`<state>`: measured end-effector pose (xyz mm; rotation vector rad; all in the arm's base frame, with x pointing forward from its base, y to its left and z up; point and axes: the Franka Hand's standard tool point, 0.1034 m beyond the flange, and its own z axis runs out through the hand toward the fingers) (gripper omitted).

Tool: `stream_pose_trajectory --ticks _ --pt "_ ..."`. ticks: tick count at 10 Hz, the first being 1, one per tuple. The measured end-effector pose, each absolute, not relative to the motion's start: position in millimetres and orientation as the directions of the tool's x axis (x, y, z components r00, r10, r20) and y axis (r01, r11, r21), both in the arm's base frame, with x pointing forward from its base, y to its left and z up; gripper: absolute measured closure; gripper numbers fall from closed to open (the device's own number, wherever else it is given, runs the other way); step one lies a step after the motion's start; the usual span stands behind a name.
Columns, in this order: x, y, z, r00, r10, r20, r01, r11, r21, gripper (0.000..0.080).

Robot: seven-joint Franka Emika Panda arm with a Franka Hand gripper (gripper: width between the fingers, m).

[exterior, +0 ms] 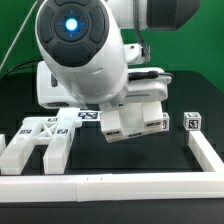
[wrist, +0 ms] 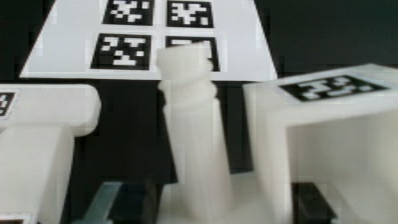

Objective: Assemble chair

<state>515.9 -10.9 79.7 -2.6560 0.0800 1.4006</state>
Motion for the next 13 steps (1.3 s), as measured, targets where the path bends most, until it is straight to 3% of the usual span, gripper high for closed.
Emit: stream_pose_trajectory --ticks 1,2,4,8,9,11,13 --pt "516 -11 78.9 0.565 0.017 -0.825 -0.111 -0.989 -0.096 0.0474" --pt "511 -12 78.7 0.523 0.004 -0.852 -0.107 -0.992 -0.070 0.0474" --pt "524 -13 65.3 0.464 0.009 -0.886 -0.072 -0.996 -0.048 0.0474" --pt "532 -14 60.2 0.507 0.006 -0.862 -0.069 -0.997 -0.047 0.0474" --pt "530 -15 60.5 0.501 0.007 -0.865 -0.067 -0.997 -0.047 0.0474" --pt "514 -25 66.7 0.398 -0.008 -0.917 -0.026 -1.000 -0.003 0.0474" --pt "500 -20 81.7 0.326 -0.022 -0.945 -0.012 -1.000 0.019 0.0474"
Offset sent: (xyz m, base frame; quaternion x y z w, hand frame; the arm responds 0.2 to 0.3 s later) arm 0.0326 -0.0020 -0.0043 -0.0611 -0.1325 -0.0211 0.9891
